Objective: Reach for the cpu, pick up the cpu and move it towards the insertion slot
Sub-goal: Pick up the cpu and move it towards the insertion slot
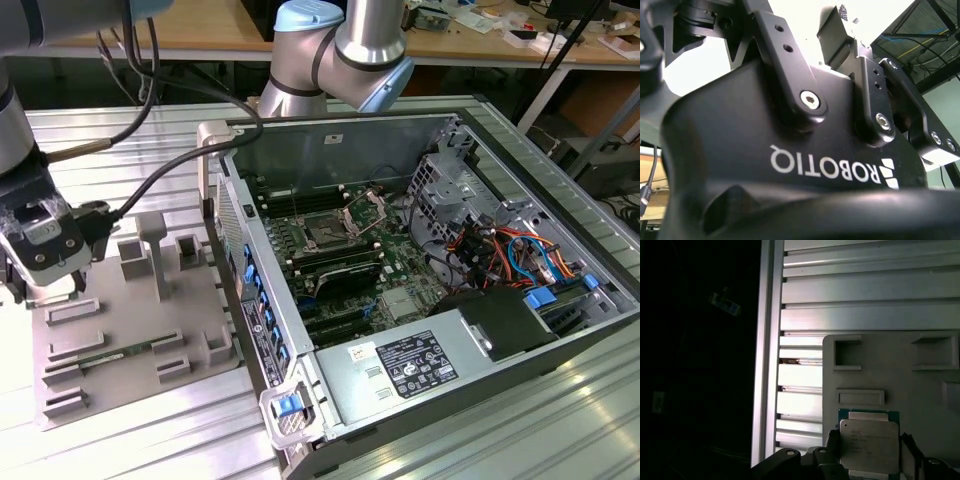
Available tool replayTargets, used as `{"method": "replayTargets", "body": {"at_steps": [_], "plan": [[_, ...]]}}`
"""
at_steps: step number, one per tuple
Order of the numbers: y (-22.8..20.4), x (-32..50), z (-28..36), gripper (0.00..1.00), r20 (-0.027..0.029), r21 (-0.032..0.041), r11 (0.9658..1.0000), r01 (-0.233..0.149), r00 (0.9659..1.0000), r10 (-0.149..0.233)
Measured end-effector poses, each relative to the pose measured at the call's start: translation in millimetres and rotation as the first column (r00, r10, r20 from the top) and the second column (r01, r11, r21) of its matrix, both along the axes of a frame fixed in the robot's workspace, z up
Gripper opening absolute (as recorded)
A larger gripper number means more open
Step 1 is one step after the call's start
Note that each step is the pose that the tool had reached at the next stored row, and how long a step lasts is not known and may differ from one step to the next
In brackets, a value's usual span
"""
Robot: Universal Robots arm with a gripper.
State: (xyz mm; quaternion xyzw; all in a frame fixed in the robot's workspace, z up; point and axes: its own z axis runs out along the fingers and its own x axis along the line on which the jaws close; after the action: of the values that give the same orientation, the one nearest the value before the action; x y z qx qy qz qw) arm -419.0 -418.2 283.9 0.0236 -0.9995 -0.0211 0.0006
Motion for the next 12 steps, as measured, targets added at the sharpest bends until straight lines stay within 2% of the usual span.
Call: {"method": "replayTargets", "body": {"at_steps": [12], "plan": [[0.0,0.0,9.2,0.55,0.0,0.0,1.0,0.0,1.0,0.0]]}}
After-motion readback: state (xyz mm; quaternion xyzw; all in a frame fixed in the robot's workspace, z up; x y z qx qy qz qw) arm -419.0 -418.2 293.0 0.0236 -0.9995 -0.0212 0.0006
